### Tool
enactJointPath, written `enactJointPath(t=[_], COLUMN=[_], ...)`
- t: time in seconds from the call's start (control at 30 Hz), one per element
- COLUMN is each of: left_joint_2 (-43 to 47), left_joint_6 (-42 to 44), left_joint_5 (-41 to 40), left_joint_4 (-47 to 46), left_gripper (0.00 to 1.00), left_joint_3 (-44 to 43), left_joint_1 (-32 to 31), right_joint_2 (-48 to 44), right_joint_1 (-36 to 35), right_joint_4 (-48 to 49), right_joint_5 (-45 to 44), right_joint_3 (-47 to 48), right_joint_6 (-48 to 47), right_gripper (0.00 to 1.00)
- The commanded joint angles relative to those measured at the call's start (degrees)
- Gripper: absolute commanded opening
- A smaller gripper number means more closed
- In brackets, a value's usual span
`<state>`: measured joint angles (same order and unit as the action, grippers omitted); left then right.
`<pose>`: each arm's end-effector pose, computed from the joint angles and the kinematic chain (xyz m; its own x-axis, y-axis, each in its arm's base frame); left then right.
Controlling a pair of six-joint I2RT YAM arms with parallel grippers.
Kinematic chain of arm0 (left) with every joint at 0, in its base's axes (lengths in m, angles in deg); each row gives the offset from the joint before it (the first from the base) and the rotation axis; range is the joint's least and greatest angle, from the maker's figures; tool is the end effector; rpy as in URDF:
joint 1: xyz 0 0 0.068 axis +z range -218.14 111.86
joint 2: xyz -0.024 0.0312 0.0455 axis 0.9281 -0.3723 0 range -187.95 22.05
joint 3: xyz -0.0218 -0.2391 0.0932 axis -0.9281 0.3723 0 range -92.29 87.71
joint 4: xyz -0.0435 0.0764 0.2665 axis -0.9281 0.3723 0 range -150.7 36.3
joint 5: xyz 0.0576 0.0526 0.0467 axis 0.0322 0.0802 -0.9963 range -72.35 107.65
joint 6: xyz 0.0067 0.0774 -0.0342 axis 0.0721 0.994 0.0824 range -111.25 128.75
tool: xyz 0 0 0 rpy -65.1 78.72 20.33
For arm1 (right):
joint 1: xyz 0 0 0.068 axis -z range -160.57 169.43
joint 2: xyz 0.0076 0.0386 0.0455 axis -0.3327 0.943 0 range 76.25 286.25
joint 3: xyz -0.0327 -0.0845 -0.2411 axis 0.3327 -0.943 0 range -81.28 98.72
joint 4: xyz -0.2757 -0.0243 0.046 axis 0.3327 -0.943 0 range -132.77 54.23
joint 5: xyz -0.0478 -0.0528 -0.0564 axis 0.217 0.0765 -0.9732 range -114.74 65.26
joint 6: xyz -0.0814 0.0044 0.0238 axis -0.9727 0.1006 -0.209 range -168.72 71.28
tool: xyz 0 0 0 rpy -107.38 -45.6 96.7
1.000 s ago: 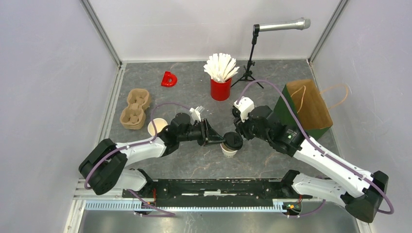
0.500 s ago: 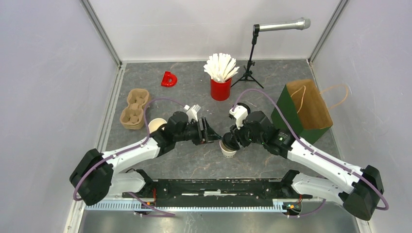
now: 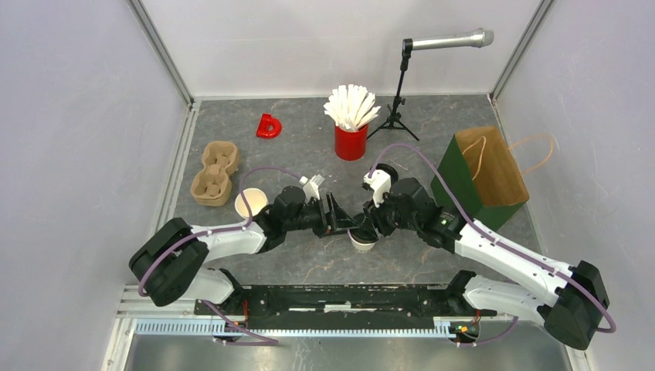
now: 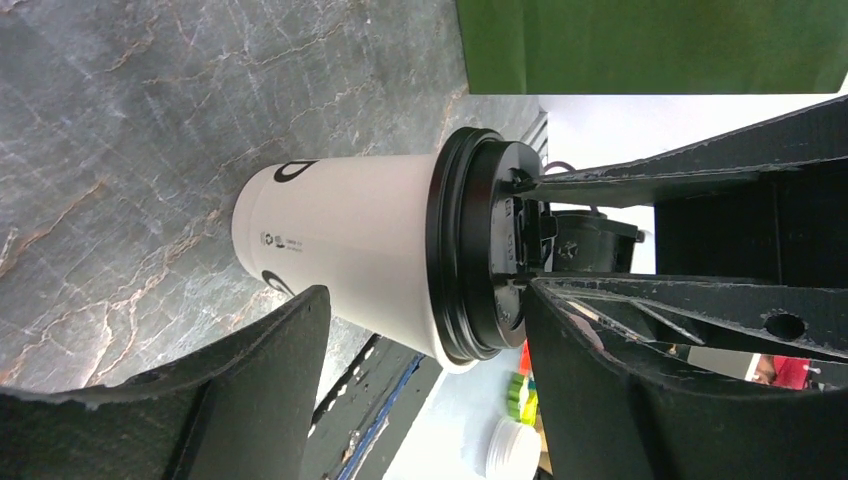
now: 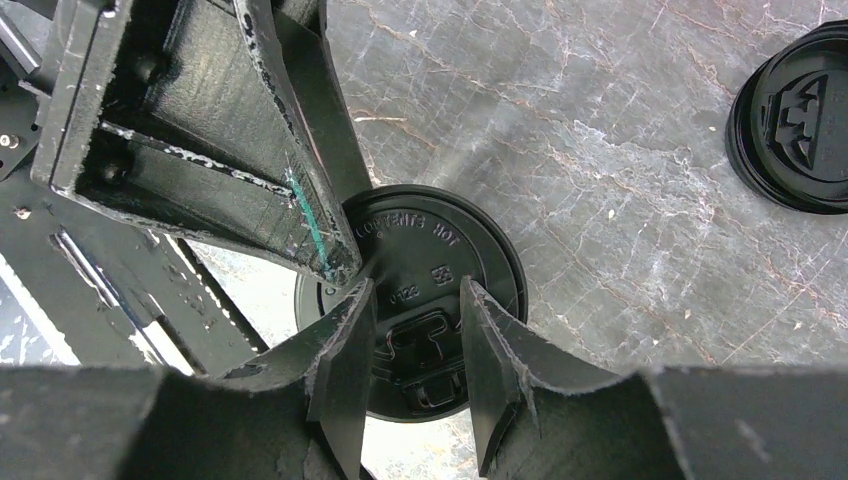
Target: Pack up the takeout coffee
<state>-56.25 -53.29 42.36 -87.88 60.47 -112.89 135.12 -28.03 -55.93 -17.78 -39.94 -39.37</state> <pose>0.2002 -0.2423 0.1304 -0.9395 -0.1985 -0.2792 0.1732 0.4281 -0.8870 0.1825 0.2123 0.2127 -0.5371 -0.3470 -0.7688 -0.7186 0.6656 0.2016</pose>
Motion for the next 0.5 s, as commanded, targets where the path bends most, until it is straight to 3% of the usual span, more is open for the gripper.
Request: enactJointPath(t=[0.0, 0.33, 0.47], left_joint_2=[-0.31, 1.26, 2.11], left_joint_6=[-2.57, -0.33, 1.55], left_joint_5=[0.39, -0.87, -1.89], left_joint_4=[-6.21, -0.85, 2.8], left_gripper=[0.78, 0.71, 0.7], left_joint_3=[0.34, -1.17, -1.84], left_joint_1=[-0.34, -0.34, -0.42], right_joint_2=[0.37, -0.48, -1.79], right_joint_1=[0.09, 0.02, 0.09], right_joint_4=[1.75, 2.56, 0.28], right_joint_5=[1.17, 2.81, 0.9], right_joint_3=[-0.81, -0.92, 0.45], right_joint_6=[0.74, 1.64, 1.23], right_gripper=[0.43, 0.41, 0.5])
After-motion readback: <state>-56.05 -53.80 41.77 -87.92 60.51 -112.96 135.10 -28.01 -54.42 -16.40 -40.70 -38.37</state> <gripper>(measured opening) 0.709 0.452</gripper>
